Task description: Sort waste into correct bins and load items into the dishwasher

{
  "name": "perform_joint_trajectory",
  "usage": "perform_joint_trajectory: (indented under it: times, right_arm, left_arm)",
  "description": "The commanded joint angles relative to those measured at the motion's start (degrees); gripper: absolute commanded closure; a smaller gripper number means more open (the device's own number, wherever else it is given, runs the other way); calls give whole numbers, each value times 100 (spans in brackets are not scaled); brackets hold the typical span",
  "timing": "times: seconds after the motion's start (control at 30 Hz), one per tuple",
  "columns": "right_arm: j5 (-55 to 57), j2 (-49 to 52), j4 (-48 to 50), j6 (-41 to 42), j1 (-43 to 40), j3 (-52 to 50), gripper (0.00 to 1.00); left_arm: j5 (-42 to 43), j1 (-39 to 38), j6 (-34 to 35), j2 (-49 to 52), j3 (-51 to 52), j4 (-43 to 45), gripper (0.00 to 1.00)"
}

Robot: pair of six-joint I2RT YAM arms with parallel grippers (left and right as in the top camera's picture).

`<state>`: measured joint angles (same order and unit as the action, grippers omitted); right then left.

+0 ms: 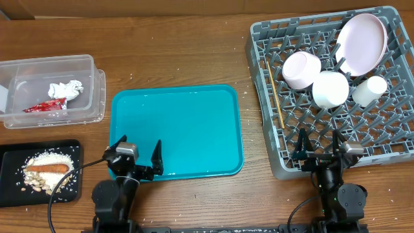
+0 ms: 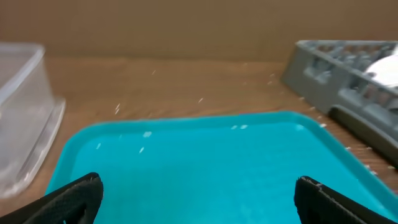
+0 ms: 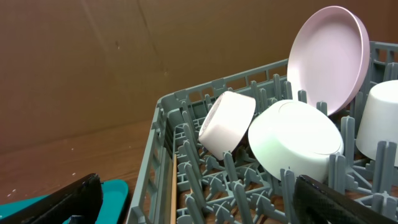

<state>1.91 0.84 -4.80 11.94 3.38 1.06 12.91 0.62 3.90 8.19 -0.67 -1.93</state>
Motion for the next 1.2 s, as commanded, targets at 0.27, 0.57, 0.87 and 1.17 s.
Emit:
perform_joint_trajectory:
  times: [0.27, 0.57, 0.87, 1.17]
  right_arm:
    - [52, -68, 15, -20, -13, -59, 0]
    - [52, -68, 15, -20, -13, -59, 0]
    - [52, -68, 15, -20, -13, -59, 0]
    - [52, -68, 15, -20, -13, -59, 0]
  left_arm:
    - [22, -256, -269, -800, 39, 129, 0]
    - [24, -256, -267, -800, 42, 772, 0]
    - [22, -256, -442, -800, 42, 1530, 0]
    - [-367, -254, -929, -800, 42, 334, 0]
